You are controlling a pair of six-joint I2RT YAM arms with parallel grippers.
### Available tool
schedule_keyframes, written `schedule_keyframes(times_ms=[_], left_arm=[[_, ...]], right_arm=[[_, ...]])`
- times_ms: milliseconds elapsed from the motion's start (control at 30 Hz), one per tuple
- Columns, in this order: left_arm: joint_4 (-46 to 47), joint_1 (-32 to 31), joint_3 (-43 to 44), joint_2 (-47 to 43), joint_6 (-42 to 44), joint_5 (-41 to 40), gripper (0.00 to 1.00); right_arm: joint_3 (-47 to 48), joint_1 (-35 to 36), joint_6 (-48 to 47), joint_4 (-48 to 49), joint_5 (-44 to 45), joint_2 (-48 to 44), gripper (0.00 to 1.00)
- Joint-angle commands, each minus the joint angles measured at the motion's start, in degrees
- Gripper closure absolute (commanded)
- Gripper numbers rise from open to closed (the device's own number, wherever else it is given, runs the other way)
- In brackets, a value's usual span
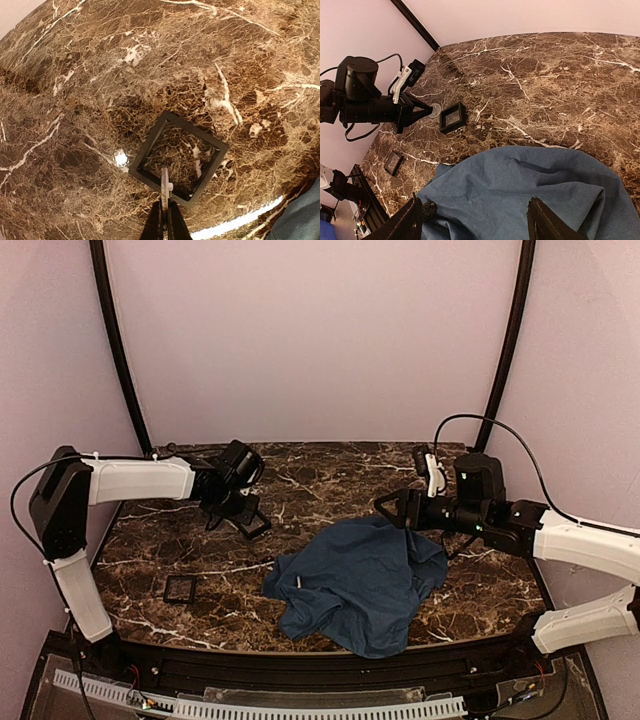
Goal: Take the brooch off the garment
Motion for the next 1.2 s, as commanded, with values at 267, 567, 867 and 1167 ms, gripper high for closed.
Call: schedule_keyframes(times_ms=[267,567,867,1167], left_arm=[[-2.06,0.4,4.23,4.78,3.13,-3.0,0.99],[-1.27,1.03,5.09,7.33,3.86,-3.44,0.99],[-1.01,1.15,5.77,8.63,4.38,-3.37,0.99],[-1.24,1.17,5.6,8.78,3.35,-0.63,0.87]], right_arm=[[-1.64,-0.78,0.97,0.38,-0.39,-1.35,0.29],[-2.24,-0.87,1.93,0.39,-0.65,-1.62,0.29],[-2.39,-0.87,2.26,0.38,-0.65,-1.25,0.29],[-2.12,-0.87,2.44,0.39,-1.17,0.05,0.29]])
